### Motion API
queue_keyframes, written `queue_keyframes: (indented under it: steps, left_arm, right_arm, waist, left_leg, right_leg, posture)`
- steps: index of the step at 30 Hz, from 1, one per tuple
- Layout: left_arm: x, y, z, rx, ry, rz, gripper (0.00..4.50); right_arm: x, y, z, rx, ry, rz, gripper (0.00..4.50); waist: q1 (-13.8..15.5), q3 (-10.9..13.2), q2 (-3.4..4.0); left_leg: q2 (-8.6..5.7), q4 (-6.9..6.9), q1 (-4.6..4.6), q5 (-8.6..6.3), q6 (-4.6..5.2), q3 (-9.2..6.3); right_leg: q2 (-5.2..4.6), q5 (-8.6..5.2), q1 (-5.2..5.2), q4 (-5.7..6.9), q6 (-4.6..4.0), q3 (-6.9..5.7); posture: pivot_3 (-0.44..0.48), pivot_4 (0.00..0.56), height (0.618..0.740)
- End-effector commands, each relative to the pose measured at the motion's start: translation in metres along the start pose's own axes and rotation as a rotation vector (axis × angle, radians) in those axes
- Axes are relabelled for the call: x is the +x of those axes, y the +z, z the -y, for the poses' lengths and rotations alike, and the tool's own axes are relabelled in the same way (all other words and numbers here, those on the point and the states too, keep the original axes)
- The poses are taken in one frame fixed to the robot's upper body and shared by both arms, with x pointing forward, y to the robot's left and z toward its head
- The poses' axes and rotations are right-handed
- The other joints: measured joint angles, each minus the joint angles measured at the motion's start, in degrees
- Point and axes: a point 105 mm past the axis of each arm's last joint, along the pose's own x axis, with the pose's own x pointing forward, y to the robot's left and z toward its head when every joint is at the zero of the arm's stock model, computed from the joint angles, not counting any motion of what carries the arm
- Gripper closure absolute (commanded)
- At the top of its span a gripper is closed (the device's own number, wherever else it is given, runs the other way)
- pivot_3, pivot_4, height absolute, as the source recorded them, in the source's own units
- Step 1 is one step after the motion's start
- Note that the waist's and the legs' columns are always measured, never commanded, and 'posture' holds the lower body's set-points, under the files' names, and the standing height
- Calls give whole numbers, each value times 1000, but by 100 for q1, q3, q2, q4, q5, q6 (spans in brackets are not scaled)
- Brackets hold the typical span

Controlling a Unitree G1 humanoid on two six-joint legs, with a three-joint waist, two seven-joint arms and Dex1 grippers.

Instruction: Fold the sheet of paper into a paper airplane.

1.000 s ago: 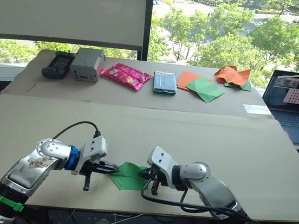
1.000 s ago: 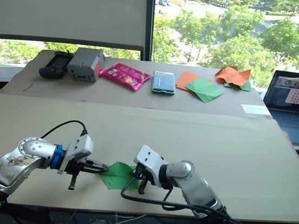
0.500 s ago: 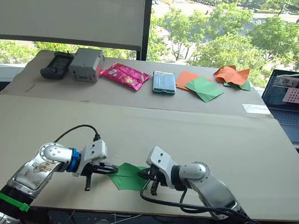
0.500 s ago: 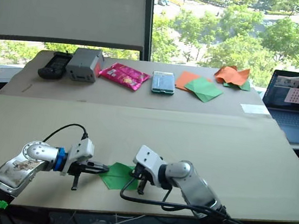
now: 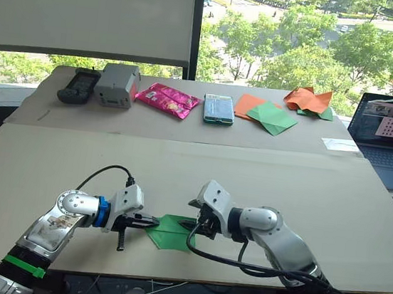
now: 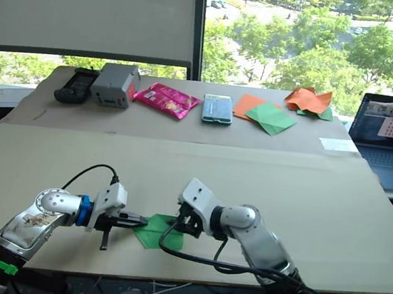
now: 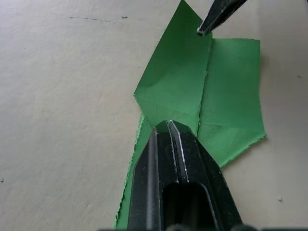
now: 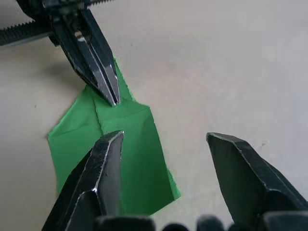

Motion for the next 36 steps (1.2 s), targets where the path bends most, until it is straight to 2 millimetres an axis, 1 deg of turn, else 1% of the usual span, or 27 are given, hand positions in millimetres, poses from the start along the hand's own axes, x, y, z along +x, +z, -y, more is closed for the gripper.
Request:
queue_keyframes:
  steps: [1, 3, 5, 6, 9, 11, 15, 25, 30, 36]
  left_arm:
    - [4, -9, 5, -15, -11, -56, 4500]
    - [3, -9, 5, -14, -14, -59, 4500]
    - [3, -9, 6, -10, -17, -66, 4500]
    - [2, -9, 6, -9, -18, -68, 4500]
    - [2, -7, 6, -3, -18, -70, 4500]
    - [1, -6, 5, -2, -17, -69, 4500]
    - [1, -3, 8, 3, -23, -67, 4500]
    - [1, 2, 11, 1, -31, -62, 4500]
    - [3, 4, 14, 1, -41, -61, 4500]
    - [1, -8, 14, 8, -42, -109, 4500]
  right_arm:
    - [0, 30, 0, -88, -22, 105, 1857]
    - [6, 27, -8, -92, 9, 95, 2397]
    - [13, 20, -15, -89, 43, 67, 3118]
    - [15, 16, -19, -87, 61, 54, 3547]
    - [24, -2, -28, -59, 113, -6, 4491]
    - [27, -9, -30, -61, 136, -29, 4491]
    - [32, -15, -31, -65, 164, -46, 4491]
    - [32, -30, -34, -66, 199, -119, 4491]
    - [33, -46, -31, -44, 180, -207, 4491]
    - [28, -63, -30, -11, 182, -288, 4491]
  waist:
    - [-1, 0, 1]
    - [13, -1, 0]
    - [15, -1, -1]
    - [12, -1, 0]
    - [10, -1, 0]
    - [10, -1, -1]
    - [9, 0, -1]
    - [4, 0, -1]
    - [1, 0, -1]
    - [14, -13, 6]
  left_leg:
    - [0, -1, 0, 0, 0, 0]
    - [0, -1, -1, 0, 0, 0]
    - [0, 0, -3, 0, 0, 0]
    - [0, 0, -2, 0, 0, 0]
    - [0, -1, -2, 0, 0, 0]
    - [0, -1, -3, 0, 0, 0]
    - [0, -1, -3, 0, 0, 0]
    - [0, -2, -3, 0, 0, 0]
    - [1, -2, -2, 0, 0, 0]
    - [0, -2, 0, 0, -1, 0]
  right_leg:
    - [0, 0, -1, -1, 0, 0]
    - [0, 0, 0, -2, 0, 0]
    - [0, 0, 0, -4, 0, 0]
    - [0, 0, 0, -4, 0, 0]
    - [0, 0, -2, -3, 0, 0]
    - [0, 0, -2, -3, 0, 0]
    - [0, 0, -3, -3, 0, 0]
    - [0, 0, -5, -4, 0, 0]
    - [0, 0, -4, -4, 0, 0]
    - [-1, -1, -3, -5, -1, 0]
  posture:
    - [0, 150, 721]
    - [0, 150, 721]
    - [0, 150, 721]
    - [0, 150, 721]
    - [0, 150, 721]
    - [0, 150, 721]
    - [0, 150, 721]
    - [0, 150, 721]
    - [0, 150, 721]
    - [0, 150, 721]
